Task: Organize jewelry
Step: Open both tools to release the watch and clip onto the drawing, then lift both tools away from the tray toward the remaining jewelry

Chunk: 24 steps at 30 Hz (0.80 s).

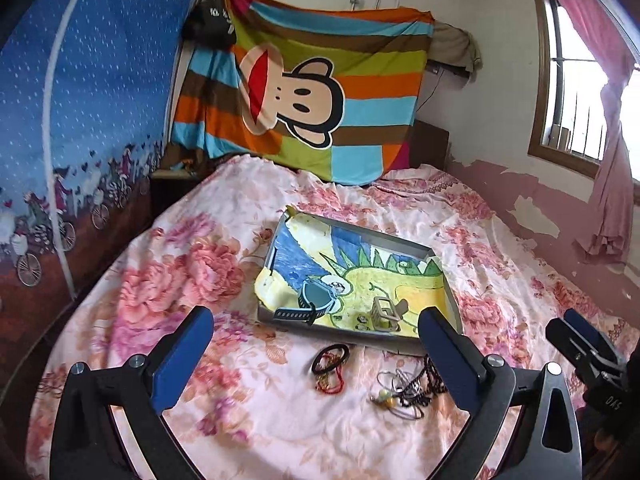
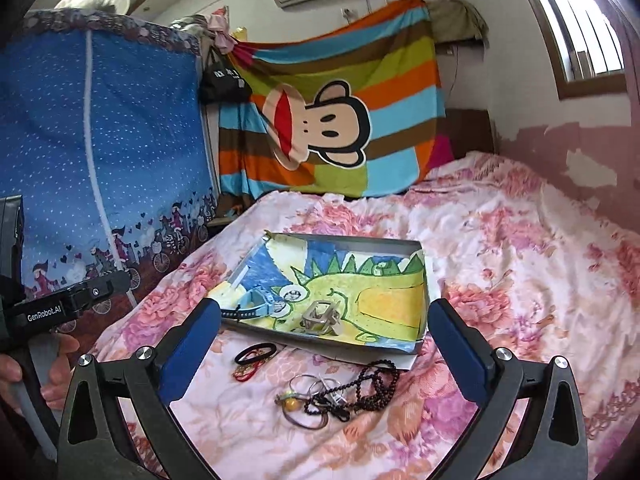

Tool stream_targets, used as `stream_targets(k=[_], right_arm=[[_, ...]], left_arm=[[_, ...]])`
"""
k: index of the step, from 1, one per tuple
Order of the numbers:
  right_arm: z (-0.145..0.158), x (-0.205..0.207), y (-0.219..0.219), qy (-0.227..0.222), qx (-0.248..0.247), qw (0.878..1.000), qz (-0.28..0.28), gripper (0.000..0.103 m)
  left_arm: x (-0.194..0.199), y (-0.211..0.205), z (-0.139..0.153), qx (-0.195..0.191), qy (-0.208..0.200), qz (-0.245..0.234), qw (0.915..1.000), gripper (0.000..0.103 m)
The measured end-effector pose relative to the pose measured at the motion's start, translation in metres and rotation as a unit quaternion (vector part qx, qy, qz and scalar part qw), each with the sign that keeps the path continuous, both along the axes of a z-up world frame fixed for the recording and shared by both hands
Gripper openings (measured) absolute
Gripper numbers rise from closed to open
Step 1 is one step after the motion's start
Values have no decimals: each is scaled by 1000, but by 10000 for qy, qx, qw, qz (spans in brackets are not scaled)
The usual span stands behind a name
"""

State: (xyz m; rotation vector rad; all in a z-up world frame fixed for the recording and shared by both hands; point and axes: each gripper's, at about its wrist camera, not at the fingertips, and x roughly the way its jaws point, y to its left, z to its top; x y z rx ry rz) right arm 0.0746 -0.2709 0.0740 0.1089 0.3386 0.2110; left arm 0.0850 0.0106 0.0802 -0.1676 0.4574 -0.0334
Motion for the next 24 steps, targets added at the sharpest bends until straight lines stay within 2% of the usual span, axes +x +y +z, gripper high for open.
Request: stream_targets(k=[13,19,24], right_arm=[[13,-69,1,-110,-144,9998,24,102],[7,-85,2,-16,-225,9997,7,102],[-8,-90,-1,244,-327,9992,7,102]], left_arm=[[-69,0,7,344,-94,91,9993,103],[-87,-1,-2,460,3,61,9989,103],[-91,1,-17,520,243,-2,9984,103]])
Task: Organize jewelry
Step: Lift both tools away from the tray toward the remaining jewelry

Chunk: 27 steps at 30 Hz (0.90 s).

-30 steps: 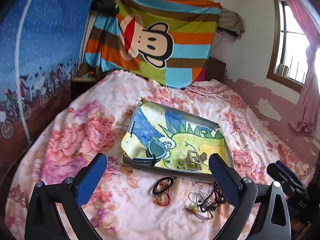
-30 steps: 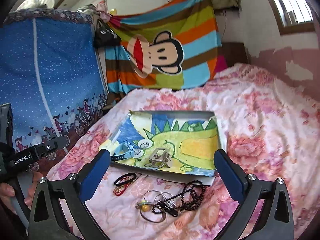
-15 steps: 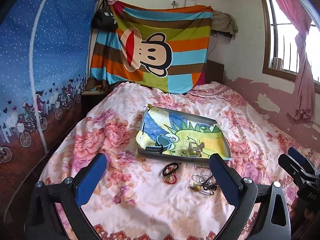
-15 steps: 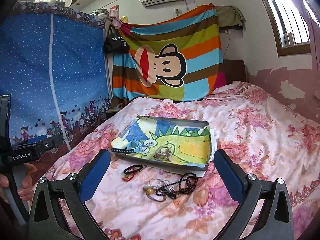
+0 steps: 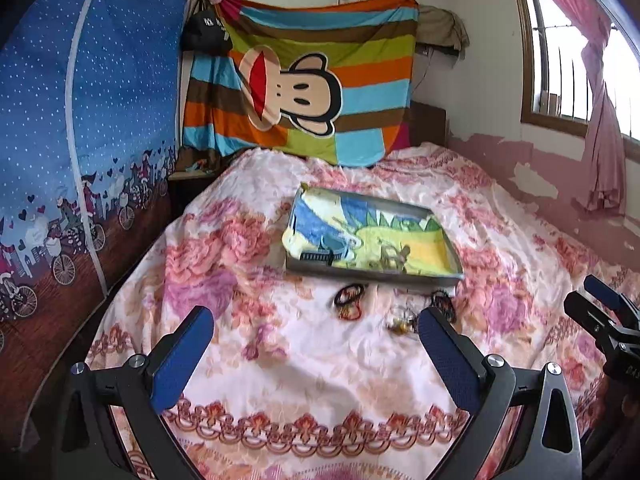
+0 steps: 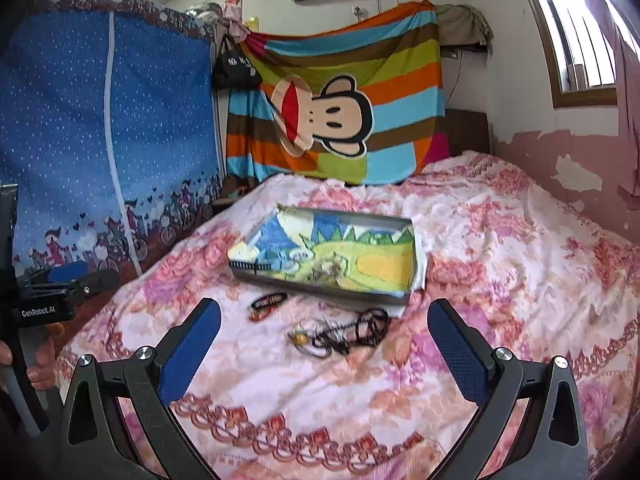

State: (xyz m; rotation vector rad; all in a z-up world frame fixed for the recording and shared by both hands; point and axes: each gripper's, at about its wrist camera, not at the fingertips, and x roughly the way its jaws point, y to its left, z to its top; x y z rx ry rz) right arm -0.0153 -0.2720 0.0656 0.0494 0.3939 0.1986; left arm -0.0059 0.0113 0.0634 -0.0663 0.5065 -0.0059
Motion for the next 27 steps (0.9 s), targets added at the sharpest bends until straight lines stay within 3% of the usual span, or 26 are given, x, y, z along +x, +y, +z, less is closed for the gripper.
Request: stream_targets(k=[13,27], right_arm=[[-67,17,-10,1044,-121,9945,14,102],[-103,64,4,1723,-250,9843,285,102]], left_arm=[[17,2,-47,77,782,-125,9968,103],[78,-4,-79,-51,1381,-483,9892,103]])
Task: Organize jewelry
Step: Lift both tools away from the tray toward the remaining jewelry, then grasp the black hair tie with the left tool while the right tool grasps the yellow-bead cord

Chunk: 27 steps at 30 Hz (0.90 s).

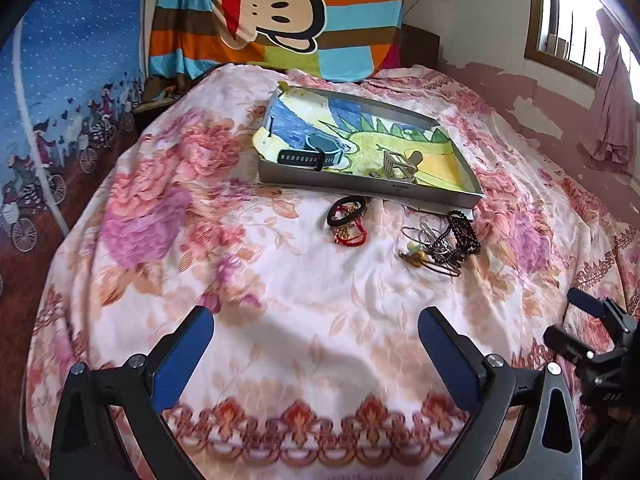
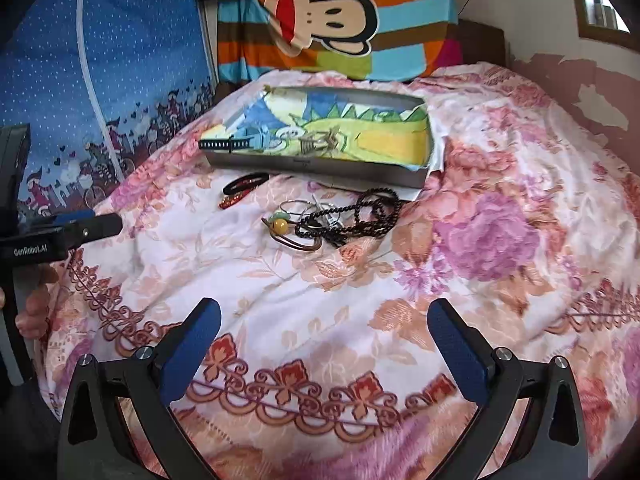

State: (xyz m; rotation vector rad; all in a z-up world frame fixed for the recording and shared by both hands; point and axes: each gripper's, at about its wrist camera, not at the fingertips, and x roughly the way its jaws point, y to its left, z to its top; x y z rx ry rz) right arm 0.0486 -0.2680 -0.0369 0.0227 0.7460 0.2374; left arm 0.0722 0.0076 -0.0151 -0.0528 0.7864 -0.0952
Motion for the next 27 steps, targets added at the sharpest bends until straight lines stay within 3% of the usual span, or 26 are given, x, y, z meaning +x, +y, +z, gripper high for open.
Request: stream_targets(k=[6,10,20,24,27], right_arm=[[-9,30,16,127,37,9997,228,101],[-14,50,30,201,-11,9989,426,87],[-22,90,59,393,-36,9956,853,53],[-28,100,65,466,-37,9942,964,46],[-31,106,71,506,-36,9937,998,44]], left_arm=[[32,-2,-10,-30,109,-159,9998,103],[58,0,-15,-129,190,-179,9996,101],[119,-4,-27,-245,385,-493,9977,67],[137,-13,-38,-146,548,-737,9957,54],[147,-17,-47,-57,669,-858,9940,51]])
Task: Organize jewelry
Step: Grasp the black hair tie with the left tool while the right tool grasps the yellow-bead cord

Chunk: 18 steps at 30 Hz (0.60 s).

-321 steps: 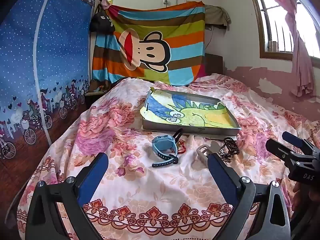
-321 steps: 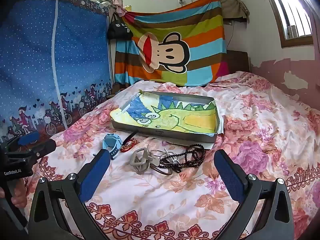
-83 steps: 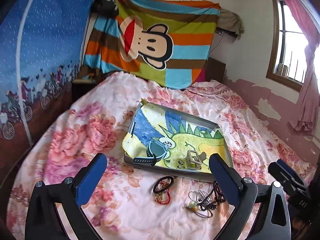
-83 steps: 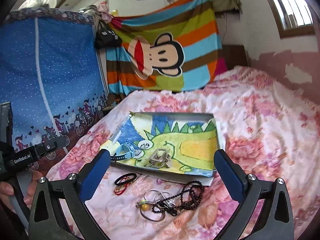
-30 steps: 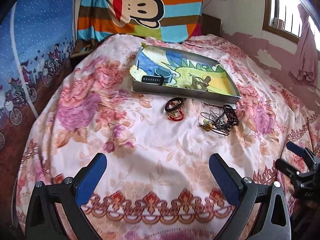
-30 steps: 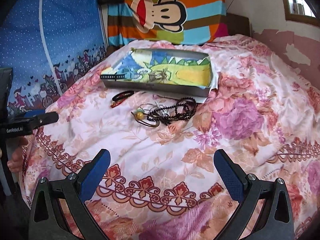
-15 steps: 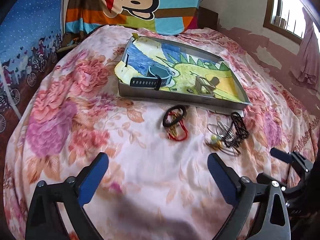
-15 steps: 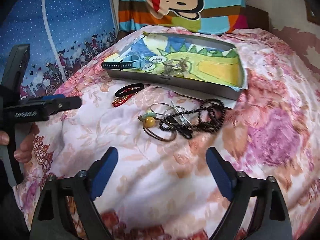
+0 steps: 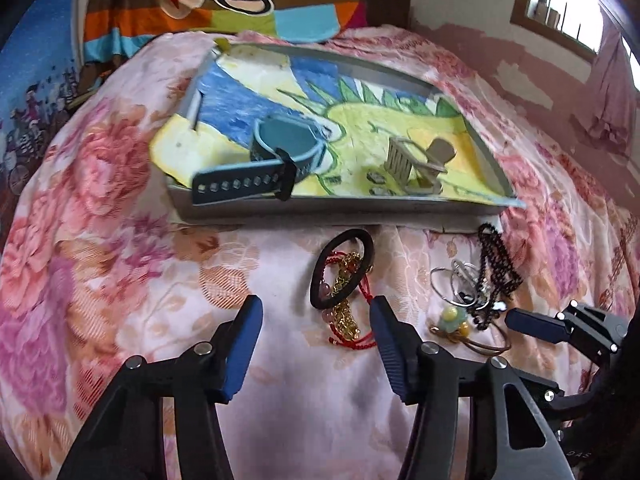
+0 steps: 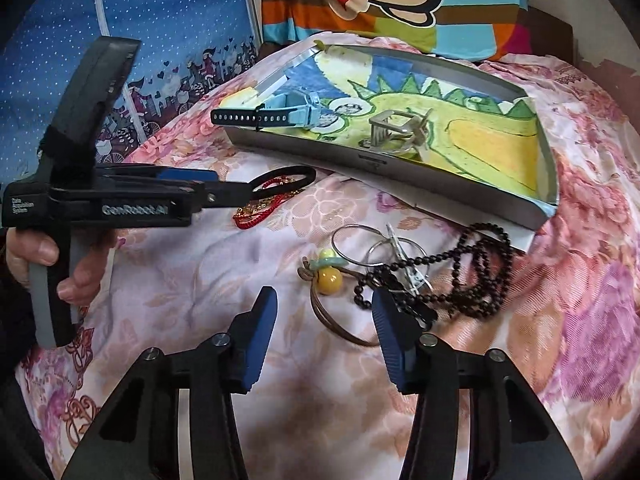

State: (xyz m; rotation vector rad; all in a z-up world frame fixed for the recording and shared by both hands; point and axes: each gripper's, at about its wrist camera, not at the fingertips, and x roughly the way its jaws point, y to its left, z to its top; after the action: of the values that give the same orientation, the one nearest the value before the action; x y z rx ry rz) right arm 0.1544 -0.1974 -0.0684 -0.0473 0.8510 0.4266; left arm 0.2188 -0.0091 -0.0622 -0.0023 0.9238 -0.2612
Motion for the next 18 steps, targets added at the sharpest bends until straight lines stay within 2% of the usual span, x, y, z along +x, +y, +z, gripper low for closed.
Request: stream_targets(k=[2,8,18], right_arm=[[-2,4,3,33,-14,10000,13,39],[-11,14,9,156,-16,9999,3,37],[-14,15,3,280,159,9994,-140,24]], left_arm=[[4,-1,-5,42,72,-55,10000,48],[11,-3,-7,83,43,-141,9999,44],[16,-10,-10,58,105,-311,9994,18]])
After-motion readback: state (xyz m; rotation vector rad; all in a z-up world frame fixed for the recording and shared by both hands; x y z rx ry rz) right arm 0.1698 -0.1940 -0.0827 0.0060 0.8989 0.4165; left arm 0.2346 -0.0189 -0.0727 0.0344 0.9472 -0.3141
